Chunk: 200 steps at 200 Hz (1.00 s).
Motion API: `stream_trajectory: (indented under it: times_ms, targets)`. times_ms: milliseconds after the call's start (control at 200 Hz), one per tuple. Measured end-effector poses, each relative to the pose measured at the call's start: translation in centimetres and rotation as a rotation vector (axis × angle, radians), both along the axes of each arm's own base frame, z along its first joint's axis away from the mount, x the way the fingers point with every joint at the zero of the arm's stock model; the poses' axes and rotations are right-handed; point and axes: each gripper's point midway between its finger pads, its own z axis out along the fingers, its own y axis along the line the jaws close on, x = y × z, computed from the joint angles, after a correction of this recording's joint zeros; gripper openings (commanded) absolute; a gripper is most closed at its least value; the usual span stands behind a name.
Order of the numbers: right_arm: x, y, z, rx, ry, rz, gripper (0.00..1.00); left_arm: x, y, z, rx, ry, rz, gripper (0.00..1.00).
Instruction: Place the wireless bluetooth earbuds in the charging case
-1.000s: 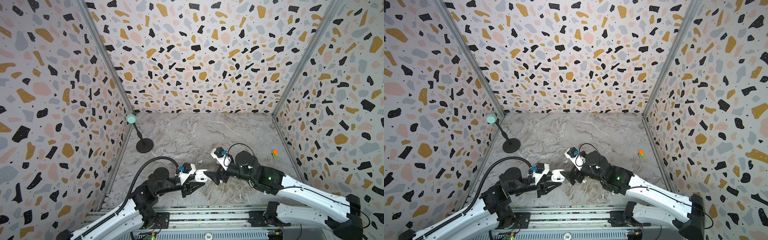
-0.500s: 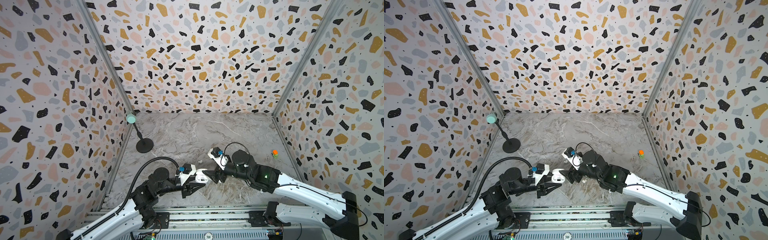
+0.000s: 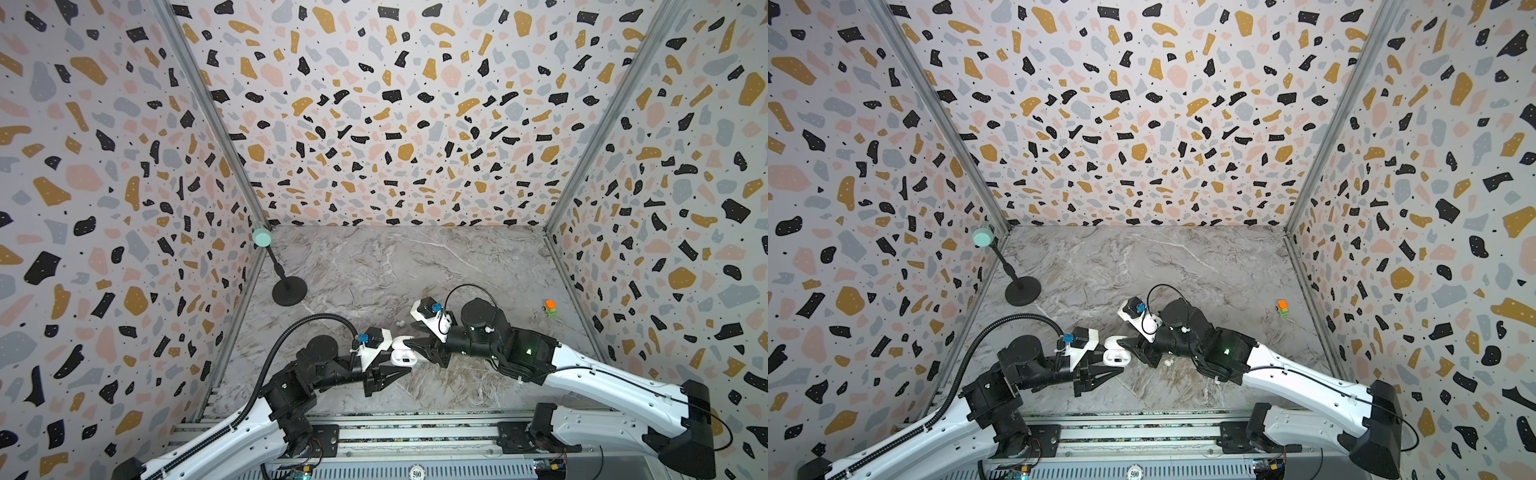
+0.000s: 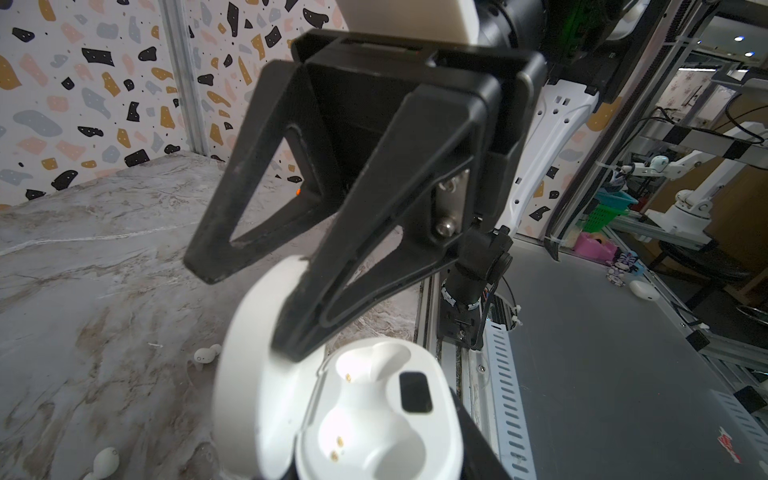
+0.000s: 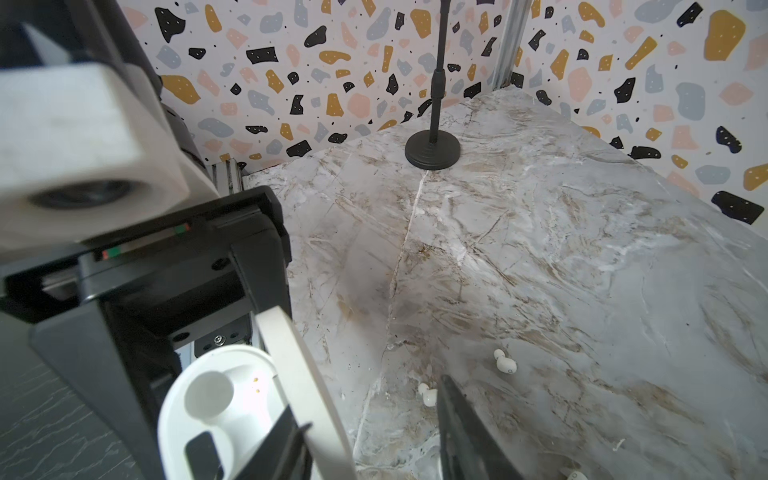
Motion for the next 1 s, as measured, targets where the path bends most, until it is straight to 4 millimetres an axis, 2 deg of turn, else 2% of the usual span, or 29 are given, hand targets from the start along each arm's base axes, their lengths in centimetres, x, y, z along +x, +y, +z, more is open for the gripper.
stream_trajectory:
  times_ms: [1001]
  targets:
    - [-1.7,0.6,0.4,0.022,0.009,0.105,0.22,-0.2,0.0,0.1,-0.003,-0.003,-0.005,0.0]
